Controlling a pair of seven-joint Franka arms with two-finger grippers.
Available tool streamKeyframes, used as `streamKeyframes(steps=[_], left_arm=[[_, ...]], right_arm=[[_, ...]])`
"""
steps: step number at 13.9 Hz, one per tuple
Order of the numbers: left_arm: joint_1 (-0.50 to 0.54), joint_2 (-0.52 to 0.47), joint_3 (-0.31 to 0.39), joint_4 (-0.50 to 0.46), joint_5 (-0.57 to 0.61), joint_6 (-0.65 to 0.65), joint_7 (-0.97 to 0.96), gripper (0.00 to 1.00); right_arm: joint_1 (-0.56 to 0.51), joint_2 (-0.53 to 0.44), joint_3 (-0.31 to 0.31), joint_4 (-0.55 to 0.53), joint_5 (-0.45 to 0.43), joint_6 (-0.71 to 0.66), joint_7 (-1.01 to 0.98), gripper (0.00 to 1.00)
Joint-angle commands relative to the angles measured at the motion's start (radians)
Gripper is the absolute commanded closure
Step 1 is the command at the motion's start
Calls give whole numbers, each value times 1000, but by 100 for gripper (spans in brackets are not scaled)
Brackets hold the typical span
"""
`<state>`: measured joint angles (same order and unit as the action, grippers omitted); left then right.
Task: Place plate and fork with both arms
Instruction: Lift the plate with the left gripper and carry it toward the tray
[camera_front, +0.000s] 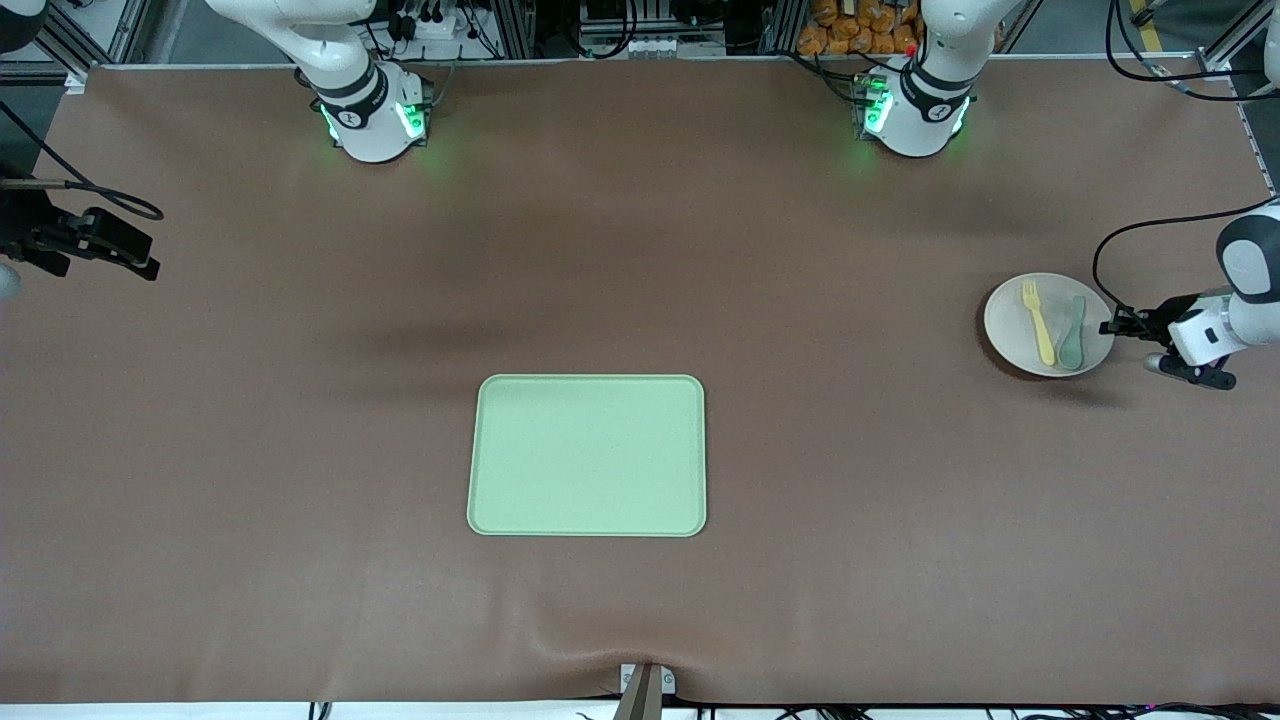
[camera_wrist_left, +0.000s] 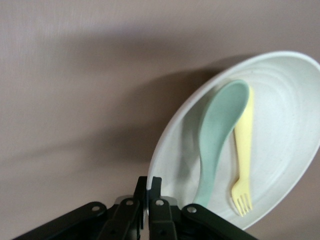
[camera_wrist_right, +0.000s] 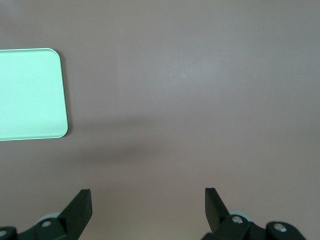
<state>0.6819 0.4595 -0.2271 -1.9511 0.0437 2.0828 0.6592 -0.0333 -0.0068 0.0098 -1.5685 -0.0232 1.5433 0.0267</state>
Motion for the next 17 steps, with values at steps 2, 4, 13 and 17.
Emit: streamKeyframes(steps=[2, 4, 13, 17], left_arm=[[5, -15, -43, 84, -111, -93, -30, 100], [-1, -12, -69, 124, -140, -118, -84, 100], [-218, 24, -140, 260, -178, -147, -501, 100], [-395, 94, -140, 352, -209, -145, -747, 100]], right_arm=[[-16, -4, 9, -4, -17, -3, -16, 0], [-16, -2, 7, -4, -17, -2, -16, 0], [-31, 4, 7, -1, -17, -5, -16, 0], [-31, 11, 6, -1, -17, -5, -14, 0]])
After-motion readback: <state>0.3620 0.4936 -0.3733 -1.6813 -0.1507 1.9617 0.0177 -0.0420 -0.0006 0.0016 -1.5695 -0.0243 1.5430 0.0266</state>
